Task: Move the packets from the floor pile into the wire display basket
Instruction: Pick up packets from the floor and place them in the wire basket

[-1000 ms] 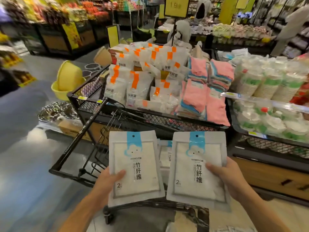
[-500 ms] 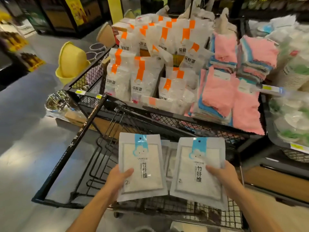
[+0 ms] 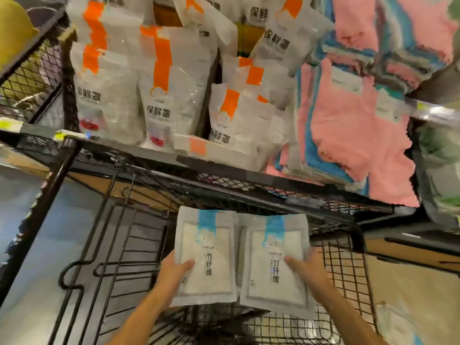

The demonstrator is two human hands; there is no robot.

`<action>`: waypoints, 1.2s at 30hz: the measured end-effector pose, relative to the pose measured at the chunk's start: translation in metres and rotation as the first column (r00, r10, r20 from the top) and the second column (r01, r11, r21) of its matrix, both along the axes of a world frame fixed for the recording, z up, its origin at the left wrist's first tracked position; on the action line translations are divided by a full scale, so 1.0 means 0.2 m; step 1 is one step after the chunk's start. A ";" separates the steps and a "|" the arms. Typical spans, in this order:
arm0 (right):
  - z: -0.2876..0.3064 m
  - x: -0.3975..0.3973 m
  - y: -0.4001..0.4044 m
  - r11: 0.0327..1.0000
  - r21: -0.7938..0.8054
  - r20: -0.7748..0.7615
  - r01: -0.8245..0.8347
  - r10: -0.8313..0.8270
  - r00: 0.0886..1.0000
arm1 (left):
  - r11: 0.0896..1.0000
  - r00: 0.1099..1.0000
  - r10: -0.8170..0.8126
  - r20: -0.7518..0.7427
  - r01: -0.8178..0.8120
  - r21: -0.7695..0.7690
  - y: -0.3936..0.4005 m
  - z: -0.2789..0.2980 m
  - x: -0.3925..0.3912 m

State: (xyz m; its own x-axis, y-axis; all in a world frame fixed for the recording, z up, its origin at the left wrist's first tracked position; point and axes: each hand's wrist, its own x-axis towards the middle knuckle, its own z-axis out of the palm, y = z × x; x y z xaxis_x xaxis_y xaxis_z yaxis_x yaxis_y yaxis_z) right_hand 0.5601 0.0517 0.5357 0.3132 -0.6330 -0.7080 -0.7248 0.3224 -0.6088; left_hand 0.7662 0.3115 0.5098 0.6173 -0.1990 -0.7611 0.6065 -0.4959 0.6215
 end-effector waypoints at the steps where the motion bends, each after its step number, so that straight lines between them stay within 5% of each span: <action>1: -0.05 0.02 0.00 1.000 -0.023 -0.032 -0.018 0.017 0.999 | 1.000 1.000 -0.019 -0.005 0.019 0.011 -0.02 -0.06 0.02; 7: -0.29 0.13 -0.01 0.999 -0.033 -0.132 0.007 -0.012 0.991 | 0.986 0.992 -0.127 0.001 0.126 0.110 -0.07 -0.31 0.08; 13: -0.45 0.19 0.04 0.992 -0.129 -0.230 0.006 -0.035 0.973 | 0.886 0.907 -0.372 0.200 0.283 0.367 -0.12 -0.38 0.06; 15: -0.48 0.20 0.07 0.986 -0.164 -0.255 0.007 -0.049 0.966 | 0.757 0.802 -0.563 0.196 0.406 0.512 -0.13 -0.42 0.05; 19: -0.49 0.19 0.13 0.949 -0.274 -0.353 -0.154 0.050 0.934 | 0.310 0.458 -0.888 0.044 0.526 0.792 -0.14 -0.47 0.03; 22: -0.51 0.17 0.13 0.837 -0.334 -0.579 -0.433 0.181 0.795 | 0.158 0.274 -0.962 0.017 0.499 0.852 -0.17 -0.44 0.03; 25: -0.47 0.18 0.12 0.701 -0.380 -0.673 -0.603 0.238 0.701 | 0.175 0.244 -0.968 0.057 0.492 0.853 -0.17 -0.39 0.04; 32: -0.24 0.10 0.07 0.542 -0.459 -0.619 -0.704 0.374 0.691 | 0.351 0.250 -0.932 0.263 0.441 0.826 -0.14 -0.13 -0.03; 36: -0.01 0.06 0.05 0.455 -0.502 -0.626 -0.736 0.395 0.672 | 0.371 0.250 -0.924 0.290 0.398 0.839 -0.14 0.11 -0.10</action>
State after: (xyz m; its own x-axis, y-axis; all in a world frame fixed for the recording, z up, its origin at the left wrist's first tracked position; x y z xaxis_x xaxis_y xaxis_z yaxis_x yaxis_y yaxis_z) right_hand 0.5727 0.0607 0.5340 0.6150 -0.7291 -0.3004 -0.7767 -0.6259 -0.0709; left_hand 0.7456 0.2837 0.5316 0.7471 -0.5724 -0.3378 -0.5944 -0.8029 0.0458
